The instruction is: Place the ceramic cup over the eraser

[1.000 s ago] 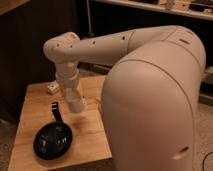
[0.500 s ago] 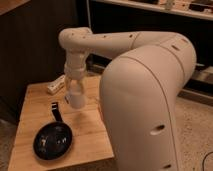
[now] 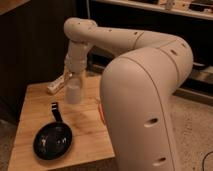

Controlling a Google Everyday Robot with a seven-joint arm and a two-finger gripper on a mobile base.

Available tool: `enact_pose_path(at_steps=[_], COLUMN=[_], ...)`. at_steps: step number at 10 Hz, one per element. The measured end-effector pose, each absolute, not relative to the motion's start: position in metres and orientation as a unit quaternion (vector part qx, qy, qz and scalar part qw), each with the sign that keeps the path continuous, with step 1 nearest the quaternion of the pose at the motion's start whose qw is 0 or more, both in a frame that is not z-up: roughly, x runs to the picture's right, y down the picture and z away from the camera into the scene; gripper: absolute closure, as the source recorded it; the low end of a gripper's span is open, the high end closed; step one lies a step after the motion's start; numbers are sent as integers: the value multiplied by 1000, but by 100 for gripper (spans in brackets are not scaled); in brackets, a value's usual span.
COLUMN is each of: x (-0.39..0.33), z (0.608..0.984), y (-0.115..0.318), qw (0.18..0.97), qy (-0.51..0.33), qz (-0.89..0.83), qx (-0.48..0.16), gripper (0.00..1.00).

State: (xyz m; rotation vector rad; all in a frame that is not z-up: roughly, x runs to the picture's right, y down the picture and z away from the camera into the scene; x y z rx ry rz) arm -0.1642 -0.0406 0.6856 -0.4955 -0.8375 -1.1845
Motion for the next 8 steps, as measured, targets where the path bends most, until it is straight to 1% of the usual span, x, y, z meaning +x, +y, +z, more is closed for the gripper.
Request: enact_pose_path(at_steps=[3, 6, 8], x=[-179, -192, -212], z=[660, 647, 639], y=[-42, -40, -25], qw=[690, 659, 634], qy=[-404, -430, -447], qz=[-553, -570, -583], qx=[-232, -237, -240], gripper=[100, 100, 100])
